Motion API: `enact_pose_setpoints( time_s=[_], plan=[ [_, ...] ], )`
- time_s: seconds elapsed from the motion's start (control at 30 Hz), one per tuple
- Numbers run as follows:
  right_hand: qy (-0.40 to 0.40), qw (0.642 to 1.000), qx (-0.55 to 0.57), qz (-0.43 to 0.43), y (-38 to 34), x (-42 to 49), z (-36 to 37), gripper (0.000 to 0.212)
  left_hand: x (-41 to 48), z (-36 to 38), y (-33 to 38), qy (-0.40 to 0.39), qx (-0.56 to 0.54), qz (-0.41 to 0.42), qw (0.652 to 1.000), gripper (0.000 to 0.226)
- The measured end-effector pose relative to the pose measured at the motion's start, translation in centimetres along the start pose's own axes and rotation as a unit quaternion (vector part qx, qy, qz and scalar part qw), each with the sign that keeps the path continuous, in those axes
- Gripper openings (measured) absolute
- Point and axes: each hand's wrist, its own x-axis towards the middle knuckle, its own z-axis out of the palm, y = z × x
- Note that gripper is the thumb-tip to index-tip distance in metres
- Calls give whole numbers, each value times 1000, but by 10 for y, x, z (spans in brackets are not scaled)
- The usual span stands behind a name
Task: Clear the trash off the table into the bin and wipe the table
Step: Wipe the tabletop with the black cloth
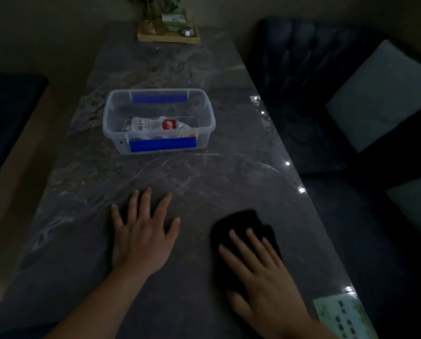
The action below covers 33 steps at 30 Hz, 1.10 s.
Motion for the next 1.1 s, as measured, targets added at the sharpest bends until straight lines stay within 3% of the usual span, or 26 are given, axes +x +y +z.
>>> enact_pose_setpoints(
  time_s=[0.07, 0.1, 0.17, 0.23, 0.3, 0.33, 0.43, 0.5, 0.7, 0.77, 0.9, 0.97, 1.03, 1.1],
  plan=[
    [-23, 999, -14, -32, 24, -22, -5, 97, -1, -1, 1, -6, 6, -1, 1000, 64],
    [-11, 1000, -26, -8, 43, -22, -11, 94, -1, -1, 2, -3, 8, 0, 1000, 65],
    [18, 993, -35, 110, 76, -3, -27, 81, 0, 0, 2, 0, 16, 1, 1000, 66],
    [33, 965, -12, 260, 91, 37, -37, 71, 1, 1, 2, 6, 18, -1, 1000, 66],
    [28, 944, 6, 330, 83, 65, -38, 71, 0, 1, 2, 5, 23, 0, 1000, 67],
    [28, 953, 5, 302, 73, 65, -31, 73, -1, 1, 2, 4, 26, -1, 1000, 67],
    [21, 994, -5, 109, 43, 22, -10, 80, 0, -1, 3, 2, 28, -5, 1000, 68],
    [-6, 998, -4, 68, 58, 5, -10, 82, 0, 0, 3, 0, 29, -7, 1000, 68],
    [30, 953, 19, 302, 115, 114, -49, 70, 0, 1, 3, 4, 29, -12, 1000, 67],
    [26, 961, 14, 276, 101, 103, -41, 71, 0, 0, 3, 0, 31, -9, 999, 67],
    [31, 993, 0, 114, 36, -1, -7, 85, 0, -3, 4, -5, 26, -9, 1000, 67],
    [-3, 998, 2, 70, 41, -20, -4, 91, 1, -2, 5, -9, 21, -8, 1000, 67],
    [8, 994, -27, 104, 69, 9, -17, 85, 1, -2, 4, -11, 21, -5, 1000, 67],
    [27, 975, -19, 220, 96, 67, -37, 76, 0, 0, 3, -8, 19, -5, 1000, 67]
  ],
)
